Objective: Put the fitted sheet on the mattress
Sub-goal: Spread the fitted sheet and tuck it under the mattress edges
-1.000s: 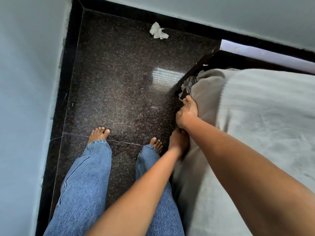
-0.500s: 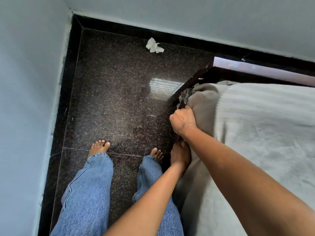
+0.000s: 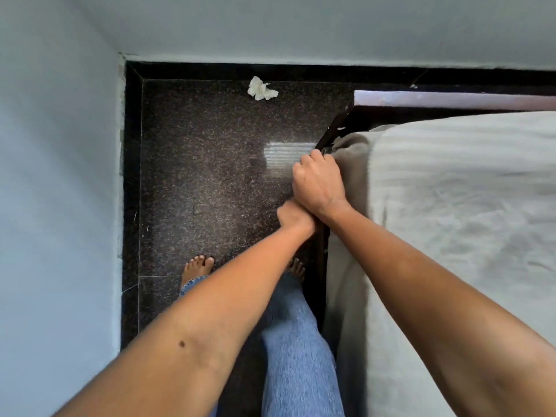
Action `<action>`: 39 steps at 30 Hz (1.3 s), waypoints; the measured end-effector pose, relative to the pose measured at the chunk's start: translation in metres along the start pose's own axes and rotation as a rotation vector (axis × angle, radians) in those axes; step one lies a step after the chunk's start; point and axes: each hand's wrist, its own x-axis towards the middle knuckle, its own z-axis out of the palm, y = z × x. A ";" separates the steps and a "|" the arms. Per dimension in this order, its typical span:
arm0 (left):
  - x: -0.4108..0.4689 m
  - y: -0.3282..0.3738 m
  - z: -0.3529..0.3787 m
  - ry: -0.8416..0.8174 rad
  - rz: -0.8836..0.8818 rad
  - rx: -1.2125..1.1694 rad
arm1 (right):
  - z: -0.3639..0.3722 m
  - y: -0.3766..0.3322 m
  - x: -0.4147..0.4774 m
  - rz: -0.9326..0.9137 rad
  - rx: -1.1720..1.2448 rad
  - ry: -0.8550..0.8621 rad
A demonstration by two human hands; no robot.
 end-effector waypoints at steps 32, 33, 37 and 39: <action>-0.477 0.148 -0.239 0.557 1.525 0.841 | -0.272 -0.061 -0.355 1.443 0.537 0.227; -0.482 0.146 -0.234 0.568 1.552 0.856 | -0.276 -0.065 -0.358 1.454 0.549 0.226; -0.536 0.150 -0.194 0.547 1.715 0.903 | -0.285 -0.087 -0.420 1.599 0.574 0.267; -0.561 0.155 -0.171 0.543 1.787 0.874 | -0.285 -0.094 -0.455 1.643 0.580 0.293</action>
